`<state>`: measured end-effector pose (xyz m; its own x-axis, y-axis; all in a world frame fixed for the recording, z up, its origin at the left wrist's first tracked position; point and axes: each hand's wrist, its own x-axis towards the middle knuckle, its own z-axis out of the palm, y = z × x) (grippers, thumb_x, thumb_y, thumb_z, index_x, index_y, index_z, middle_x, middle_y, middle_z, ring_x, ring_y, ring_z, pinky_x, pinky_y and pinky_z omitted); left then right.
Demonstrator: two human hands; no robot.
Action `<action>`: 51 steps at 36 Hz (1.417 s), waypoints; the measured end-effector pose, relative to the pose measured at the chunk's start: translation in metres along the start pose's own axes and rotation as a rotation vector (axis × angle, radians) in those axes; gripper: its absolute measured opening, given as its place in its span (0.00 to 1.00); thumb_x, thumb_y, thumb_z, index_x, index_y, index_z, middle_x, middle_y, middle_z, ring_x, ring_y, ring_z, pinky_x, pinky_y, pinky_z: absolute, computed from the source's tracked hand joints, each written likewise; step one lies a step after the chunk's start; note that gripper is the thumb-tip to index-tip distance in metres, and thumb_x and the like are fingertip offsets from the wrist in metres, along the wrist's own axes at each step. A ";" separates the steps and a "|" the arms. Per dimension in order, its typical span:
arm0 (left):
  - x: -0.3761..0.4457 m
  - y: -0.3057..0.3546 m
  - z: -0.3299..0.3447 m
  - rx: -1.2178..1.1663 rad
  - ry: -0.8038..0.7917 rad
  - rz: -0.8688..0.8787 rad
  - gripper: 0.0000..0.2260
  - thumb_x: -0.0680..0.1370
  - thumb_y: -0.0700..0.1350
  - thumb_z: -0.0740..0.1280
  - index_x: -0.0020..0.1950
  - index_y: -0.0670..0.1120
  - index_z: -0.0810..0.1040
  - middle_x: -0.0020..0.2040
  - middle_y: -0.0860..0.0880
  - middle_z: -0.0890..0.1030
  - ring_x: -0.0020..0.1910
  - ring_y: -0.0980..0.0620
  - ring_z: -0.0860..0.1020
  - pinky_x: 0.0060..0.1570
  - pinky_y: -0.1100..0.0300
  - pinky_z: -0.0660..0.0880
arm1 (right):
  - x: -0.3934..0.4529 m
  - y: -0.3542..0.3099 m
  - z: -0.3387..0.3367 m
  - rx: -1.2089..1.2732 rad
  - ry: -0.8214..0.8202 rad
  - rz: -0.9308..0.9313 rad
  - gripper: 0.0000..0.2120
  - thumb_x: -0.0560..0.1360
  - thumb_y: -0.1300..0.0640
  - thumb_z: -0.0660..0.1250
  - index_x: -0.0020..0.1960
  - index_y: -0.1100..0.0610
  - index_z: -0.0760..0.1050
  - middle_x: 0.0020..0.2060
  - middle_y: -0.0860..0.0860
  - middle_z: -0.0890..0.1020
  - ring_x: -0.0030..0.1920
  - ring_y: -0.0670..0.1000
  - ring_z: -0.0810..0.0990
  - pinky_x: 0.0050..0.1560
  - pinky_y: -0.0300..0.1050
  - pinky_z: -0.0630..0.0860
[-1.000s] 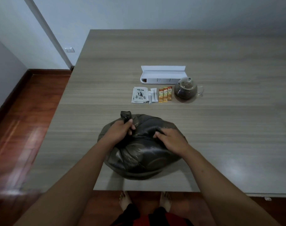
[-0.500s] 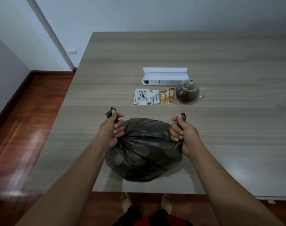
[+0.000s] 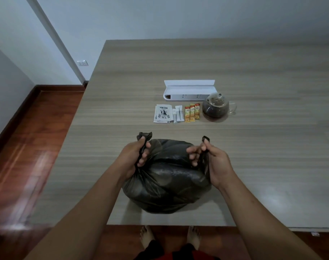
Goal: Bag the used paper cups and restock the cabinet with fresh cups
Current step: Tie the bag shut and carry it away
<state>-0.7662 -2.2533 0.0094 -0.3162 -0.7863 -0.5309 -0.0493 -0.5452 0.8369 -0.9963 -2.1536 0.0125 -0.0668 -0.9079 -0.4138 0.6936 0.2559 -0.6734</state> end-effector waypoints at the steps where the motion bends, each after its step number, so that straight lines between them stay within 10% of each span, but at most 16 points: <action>1: 0.000 0.000 -0.001 0.050 0.008 0.009 0.17 0.85 0.52 0.54 0.43 0.44 0.73 0.24 0.50 0.67 0.17 0.56 0.60 0.17 0.68 0.54 | 0.002 -0.001 0.002 -0.010 -0.019 0.010 0.16 0.83 0.52 0.52 0.37 0.55 0.65 0.44 0.63 0.84 0.31 0.53 0.77 0.26 0.40 0.69; 8: 0.005 -0.007 0.006 0.216 0.099 -0.008 0.19 0.85 0.53 0.54 0.44 0.43 0.76 0.23 0.51 0.66 0.17 0.56 0.60 0.21 0.70 0.54 | 0.010 0.006 0.023 -0.903 -0.144 0.212 0.17 0.83 0.52 0.56 0.37 0.56 0.69 0.46 0.56 0.87 0.22 0.47 0.69 0.23 0.36 0.65; 20: 0.003 0.000 0.007 -0.049 0.056 -0.013 0.17 0.84 0.47 0.51 0.50 0.41 0.78 0.29 0.50 0.67 0.21 0.56 0.60 0.21 0.65 0.54 | 0.009 0.007 0.019 -0.705 0.045 -0.091 0.14 0.81 0.51 0.61 0.47 0.58 0.81 0.24 0.51 0.72 0.23 0.48 0.69 0.25 0.39 0.66; 27: 0.004 -0.010 0.010 0.197 0.102 0.057 0.13 0.84 0.46 0.59 0.49 0.42 0.80 0.32 0.47 0.75 0.21 0.56 0.63 0.20 0.66 0.58 | 0.014 0.020 0.022 -1.440 -0.204 0.113 0.19 0.81 0.51 0.62 0.34 0.56 0.77 0.30 0.50 0.75 0.31 0.44 0.72 0.35 0.40 0.66; 51: 0.004 -0.016 0.004 0.252 0.178 -0.025 0.15 0.84 0.48 0.57 0.49 0.42 0.79 0.31 0.46 0.77 0.17 0.57 0.63 0.19 0.67 0.58 | 0.004 0.031 0.006 -1.163 0.068 0.083 0.14 0.80 0.49 0.63 0.43 0.53 0.85 0.27 0.47 0.76 0.31 0.45 0.73 0.38 0.42 0.68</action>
<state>-0.7700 -2.2463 -0.0059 -0.1422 -0.8243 -0.5479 -0.2950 -0.4931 0.8184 -0.9705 -2.1513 -0.0065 -0.1147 -0.8634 -0.4912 -0.3749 0.4956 -0.7835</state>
